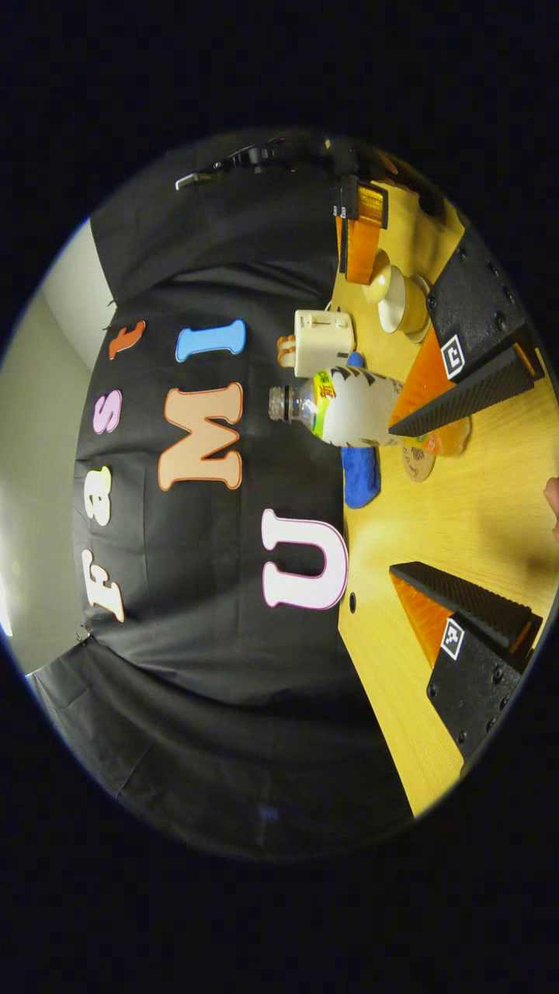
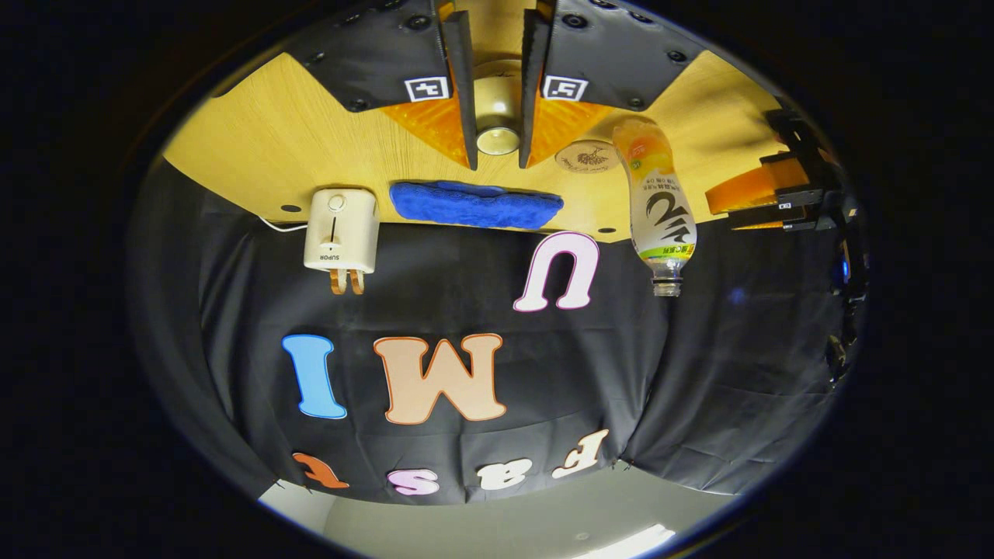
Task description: Open the teacup lid with one hand, grasp the water bottle and pour water into the teacup with the other hand; after pouring, place the water bottle on the coaster and then close the teacup lid.
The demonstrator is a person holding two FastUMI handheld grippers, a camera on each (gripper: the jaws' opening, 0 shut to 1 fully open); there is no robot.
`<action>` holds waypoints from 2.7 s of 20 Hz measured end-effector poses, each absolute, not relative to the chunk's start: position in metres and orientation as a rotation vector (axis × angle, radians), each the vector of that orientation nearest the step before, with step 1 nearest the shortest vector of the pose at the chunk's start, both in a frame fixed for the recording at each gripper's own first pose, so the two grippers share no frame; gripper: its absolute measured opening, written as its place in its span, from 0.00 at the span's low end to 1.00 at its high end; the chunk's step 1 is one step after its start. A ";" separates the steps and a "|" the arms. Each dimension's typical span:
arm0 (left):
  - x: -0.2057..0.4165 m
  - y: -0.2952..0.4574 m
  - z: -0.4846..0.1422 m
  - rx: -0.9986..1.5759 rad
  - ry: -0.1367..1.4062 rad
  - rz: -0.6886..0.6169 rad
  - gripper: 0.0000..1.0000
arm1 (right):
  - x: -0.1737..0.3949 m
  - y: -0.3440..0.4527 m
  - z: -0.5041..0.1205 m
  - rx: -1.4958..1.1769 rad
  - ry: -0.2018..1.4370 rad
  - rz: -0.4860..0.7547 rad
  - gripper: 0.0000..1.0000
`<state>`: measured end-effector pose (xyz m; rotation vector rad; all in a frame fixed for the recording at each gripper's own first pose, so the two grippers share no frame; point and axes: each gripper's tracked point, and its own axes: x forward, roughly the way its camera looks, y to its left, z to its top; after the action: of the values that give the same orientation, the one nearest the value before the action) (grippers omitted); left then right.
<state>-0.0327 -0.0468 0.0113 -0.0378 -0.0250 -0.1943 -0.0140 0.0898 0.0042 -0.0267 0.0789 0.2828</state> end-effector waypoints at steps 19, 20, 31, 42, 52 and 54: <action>0.002 -0.126 -0.014 -0.073 0.121 -0.359 0.97 | -0.015 0.027 0.017 0.043 0.056 0.206 0.29; 0.002 -0.127 -0.014 -0.057 0.126 -0.358 0.93 | -0.015 0.026 0.016 0.042 0.057 0.208 0.29; 0.021 -0.121 -0.014 0.032 0.113 -0.308 0.60 | -0.012 0.021 0.007 0.016 0.067 0.222 0.30; 0.033 -0.126 0.016 0.443 0.008 -0.302 0.56 | -0.010 0.011 -0.003 0.031 0.082 0.213 0.29; 0.039 -0.134 0.002 0.807 -0.001 -0.313 0.56 | -0.015 0.010 -0.008 0.041 0.077 0.221 0.30; 0.039 -0.137 -0.003 0.869 0.000 -0.323 0.56 | -0.016 0.011 -0.007 0.035 0.067 0.220 0.29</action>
<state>0.0393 -0.1365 -0.0034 0.8691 0.0004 -0.3233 -0.0157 0.0106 -0.0073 0.0352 0.0675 0.2201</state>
